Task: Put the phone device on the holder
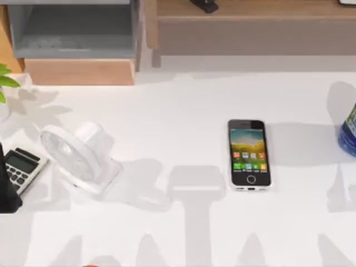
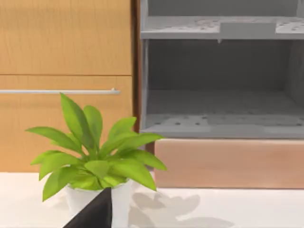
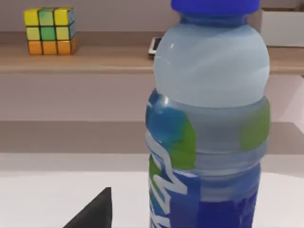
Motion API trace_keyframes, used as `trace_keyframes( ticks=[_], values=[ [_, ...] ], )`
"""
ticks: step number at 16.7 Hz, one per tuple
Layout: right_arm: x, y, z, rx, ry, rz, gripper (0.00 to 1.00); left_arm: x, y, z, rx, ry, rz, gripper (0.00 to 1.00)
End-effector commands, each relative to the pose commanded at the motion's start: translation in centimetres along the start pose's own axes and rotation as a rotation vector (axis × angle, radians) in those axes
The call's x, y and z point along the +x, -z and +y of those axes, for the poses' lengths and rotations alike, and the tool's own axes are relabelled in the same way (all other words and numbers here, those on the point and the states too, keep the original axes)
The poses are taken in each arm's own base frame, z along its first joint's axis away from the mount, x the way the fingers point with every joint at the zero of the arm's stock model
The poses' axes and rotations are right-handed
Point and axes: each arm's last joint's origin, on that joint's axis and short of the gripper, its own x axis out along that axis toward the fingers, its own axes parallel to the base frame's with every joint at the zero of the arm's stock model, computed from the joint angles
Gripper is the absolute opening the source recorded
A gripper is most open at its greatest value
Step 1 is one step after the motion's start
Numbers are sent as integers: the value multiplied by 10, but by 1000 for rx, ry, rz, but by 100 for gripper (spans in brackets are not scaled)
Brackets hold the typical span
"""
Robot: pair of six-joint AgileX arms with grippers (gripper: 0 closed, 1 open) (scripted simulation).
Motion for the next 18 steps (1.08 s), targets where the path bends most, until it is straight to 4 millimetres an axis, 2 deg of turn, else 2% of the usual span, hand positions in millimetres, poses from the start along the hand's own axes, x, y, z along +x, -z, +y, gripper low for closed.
trace_keyframes(
  ticks=[3,5,8,11,13,15,18],
  values=[
    [0,-2,0,1,0,6,100,0,0,0,0,0,0,100],
    [0,-11,1,9,-2,39,100,0,0,0,0,0,0,100],
    [5,-37,4,35,-18,136,100,0,0,0,0,0,0,100],
    [20,-72,11,74,-47,283,100,0,0,0,0,0,0,100],
    [38,-95,19,103,-68,407,100,0,0,0,0,0,0,100],
    [65,-114,31,130,-82,551,100,0,0,0,0,0,0,100],
    [118,-126,57,155,-87,790,100,0,0,0,0,0,0,100]
  ],
)
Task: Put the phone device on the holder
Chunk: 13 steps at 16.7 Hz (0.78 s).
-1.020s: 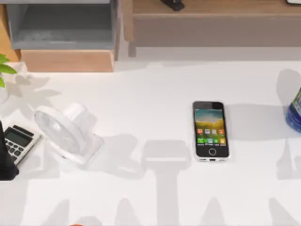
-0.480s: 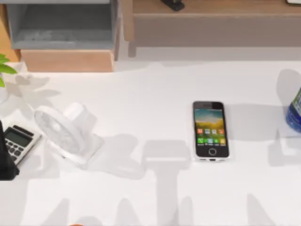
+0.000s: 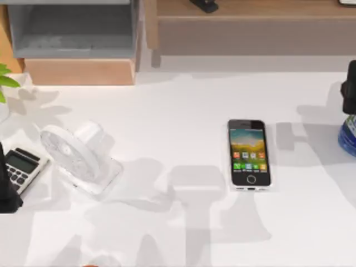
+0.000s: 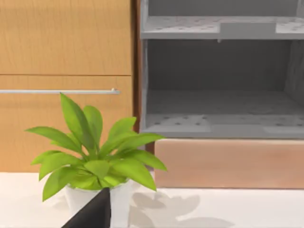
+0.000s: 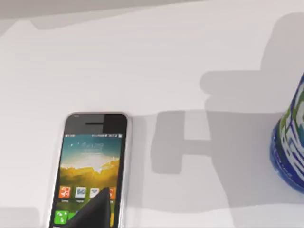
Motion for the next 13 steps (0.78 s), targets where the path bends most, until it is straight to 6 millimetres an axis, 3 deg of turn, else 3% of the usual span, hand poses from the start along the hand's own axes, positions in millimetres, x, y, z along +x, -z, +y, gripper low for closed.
trace_keyframes(
  ticks=[3,5,9,13],
  values=[
    [53,-29,33,22,30,242,100,0,0,0,0,0,0,100],
    [93,-36,56,27,64,393,100,0,0,0,0,0,0,100],
    [164,-29,97,16,135,629,100,0,0,0,0,0,0,100],
    [200,-17,121,-3,171,740,100,0,0,0,0,0,0,100]
  ],
)
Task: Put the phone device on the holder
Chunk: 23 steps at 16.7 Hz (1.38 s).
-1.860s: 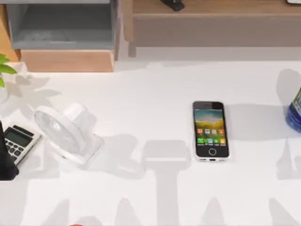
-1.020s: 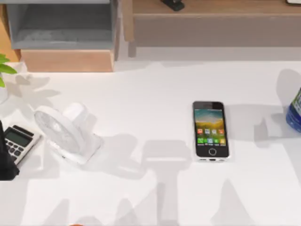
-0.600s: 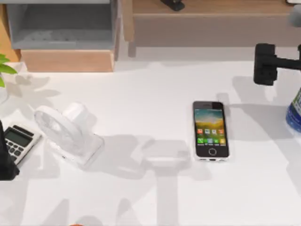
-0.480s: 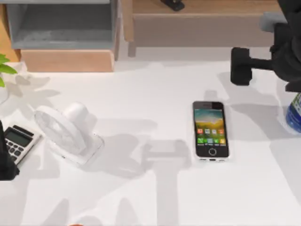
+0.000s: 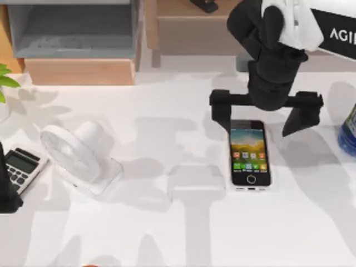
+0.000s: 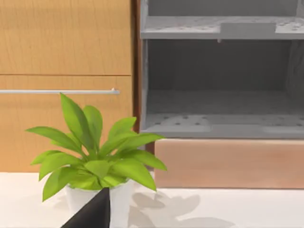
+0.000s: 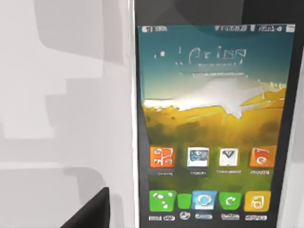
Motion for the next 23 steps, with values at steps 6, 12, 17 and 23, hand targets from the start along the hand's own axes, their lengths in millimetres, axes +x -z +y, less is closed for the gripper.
trace_keyframes(
  ticks=[6,12,17,23],
  values=[
    [4,-2,2,1,6,13,100,0,0,0,0,0,0,100],
    [52,-3,5,-3,1,6,100,0,0,0,0,0,0,100],
    [84,0,4,-3,6,14,100,0,0,0,0,0,0,100],
    [84,0,4,-3,6,14,70,0,0,0,0,0,0,100]
  ],
)
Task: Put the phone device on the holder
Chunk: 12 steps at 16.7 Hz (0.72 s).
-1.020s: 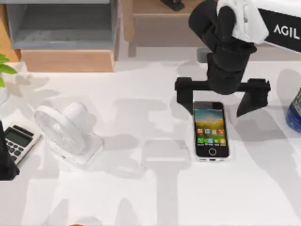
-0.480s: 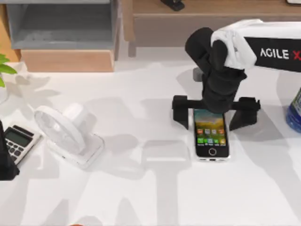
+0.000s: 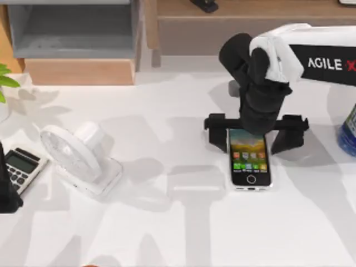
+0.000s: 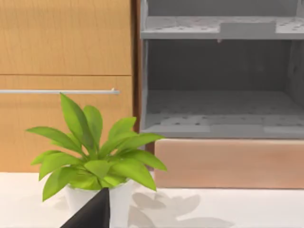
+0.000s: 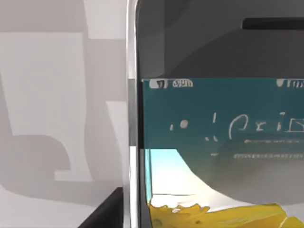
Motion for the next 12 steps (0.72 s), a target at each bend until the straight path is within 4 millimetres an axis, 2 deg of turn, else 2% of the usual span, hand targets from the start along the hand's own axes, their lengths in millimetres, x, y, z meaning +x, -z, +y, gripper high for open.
trace_keyframes(
  ticks=[9,12],
  values=[
    [0,0,0,0,0,0,2,0,0,0,0,0,0,100],
    [0,0,0,0,0,0,0,0,0,0,0,0,0,100]
  ],
)
